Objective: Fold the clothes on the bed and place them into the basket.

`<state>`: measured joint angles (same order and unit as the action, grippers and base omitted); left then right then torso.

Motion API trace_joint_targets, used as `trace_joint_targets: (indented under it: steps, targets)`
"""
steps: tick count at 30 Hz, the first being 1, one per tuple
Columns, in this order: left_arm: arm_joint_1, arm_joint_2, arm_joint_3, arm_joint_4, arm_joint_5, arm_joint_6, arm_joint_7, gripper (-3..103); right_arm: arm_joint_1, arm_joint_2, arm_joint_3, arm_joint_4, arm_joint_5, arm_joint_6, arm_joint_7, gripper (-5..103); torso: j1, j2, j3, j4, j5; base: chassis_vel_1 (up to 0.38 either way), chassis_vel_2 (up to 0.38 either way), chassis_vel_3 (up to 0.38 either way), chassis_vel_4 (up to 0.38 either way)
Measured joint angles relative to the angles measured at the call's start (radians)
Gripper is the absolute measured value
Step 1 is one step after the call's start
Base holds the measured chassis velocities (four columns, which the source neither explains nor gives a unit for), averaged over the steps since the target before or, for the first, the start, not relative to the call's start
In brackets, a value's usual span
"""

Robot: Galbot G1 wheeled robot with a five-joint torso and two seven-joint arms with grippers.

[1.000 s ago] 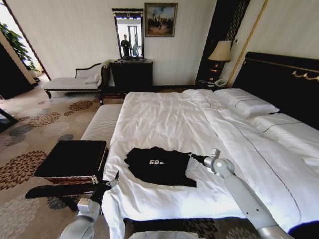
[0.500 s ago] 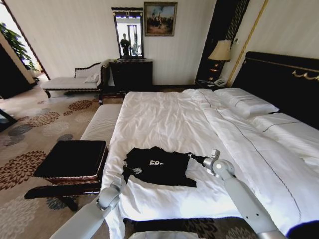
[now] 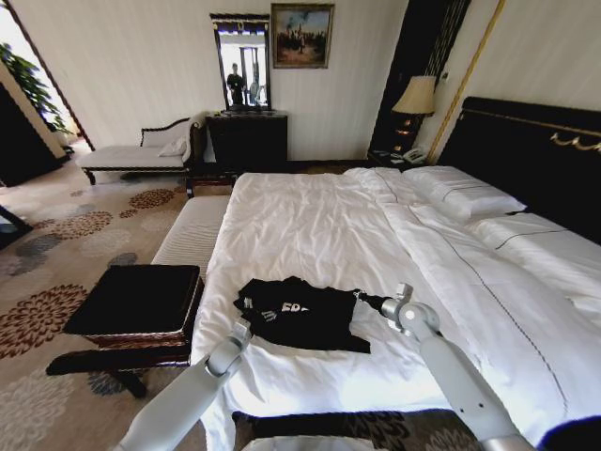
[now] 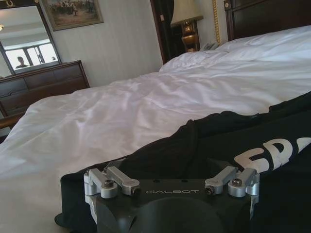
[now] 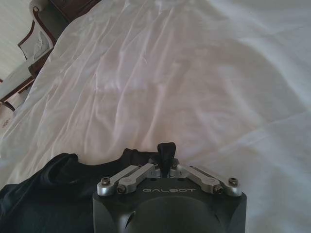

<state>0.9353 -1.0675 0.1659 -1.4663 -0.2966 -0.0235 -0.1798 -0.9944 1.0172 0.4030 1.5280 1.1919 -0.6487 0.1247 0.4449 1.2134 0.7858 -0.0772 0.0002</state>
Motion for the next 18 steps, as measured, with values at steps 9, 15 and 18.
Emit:
trace_joint_targets:
  steps: [9, 15, 18]
  targets:
    - [-0.077, -0.029, 0.036, 0.094, -0.033, 0.048, -0.01, 75, -0.002, 0.008, 0.011, -0.007, 0.0, 0.001, -0.001, 2, 0.0, 0.0, 0.0, 0.0001, -0.0001, 0.0, 0.0, 0.0, 0.0]
    - [-0.091, -0.043, 0.038, 0.11, -0.022, 0.05, -0.024, 56, -0.003, 0.009, 0.021, -0.018, -0.002, 0.001, -0.003, 2, 0.0, 0.0, 0.0, 0.0, -0.0002, 0.0, 0.0, 0.0, 0.0]
    - [-0.088, -0.043, 0.033, 0.112, -0.012, 0.04, -0.027, 45, -0.008, 0.009, 0.023, -0.018, -0.008, 0.002, -0.004, 2, 0.0, 0.0, 0.0, 0.0, -0.0001, 0.0, 0.0, 0.0, 0.0]
